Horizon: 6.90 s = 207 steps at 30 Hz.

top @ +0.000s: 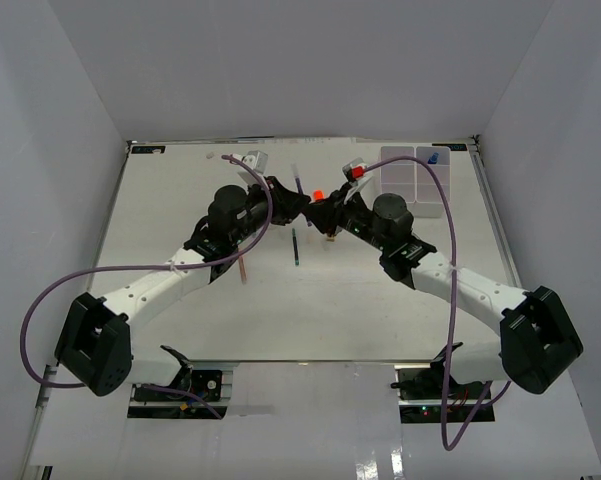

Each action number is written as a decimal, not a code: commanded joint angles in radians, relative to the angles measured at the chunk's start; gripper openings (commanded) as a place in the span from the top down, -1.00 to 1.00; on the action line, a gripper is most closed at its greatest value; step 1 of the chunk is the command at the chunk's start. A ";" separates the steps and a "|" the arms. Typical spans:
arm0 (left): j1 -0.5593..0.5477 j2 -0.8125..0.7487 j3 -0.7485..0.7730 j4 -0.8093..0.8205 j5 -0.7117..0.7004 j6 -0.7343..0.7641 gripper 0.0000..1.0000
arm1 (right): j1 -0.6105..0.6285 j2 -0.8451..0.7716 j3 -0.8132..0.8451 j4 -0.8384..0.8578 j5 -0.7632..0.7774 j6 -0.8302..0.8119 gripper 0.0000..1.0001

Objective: Sort the stationery into containers
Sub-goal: Place the pen in the storage box, then pick up the pen from the center of the board.

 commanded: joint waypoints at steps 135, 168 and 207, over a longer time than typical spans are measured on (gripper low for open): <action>0.341 0.397 0.298 -0.833 -0.254 0.248 -0.21 | -0.550 -0.144 0.157 -0.494 -0.005 -0.074 -0.90; 0.321 0.548 0.429 -0.848 -0.355 0.317 0.76 | -0.546 -0.206 0.047 -0.446 -0.095 -0.076 -0.87; 0.039 -0.169 0.127 -0.478 0.282 0.759 1.00 | -0.168 0.052 0.454 -0.541 -0.338 0.115 -0.52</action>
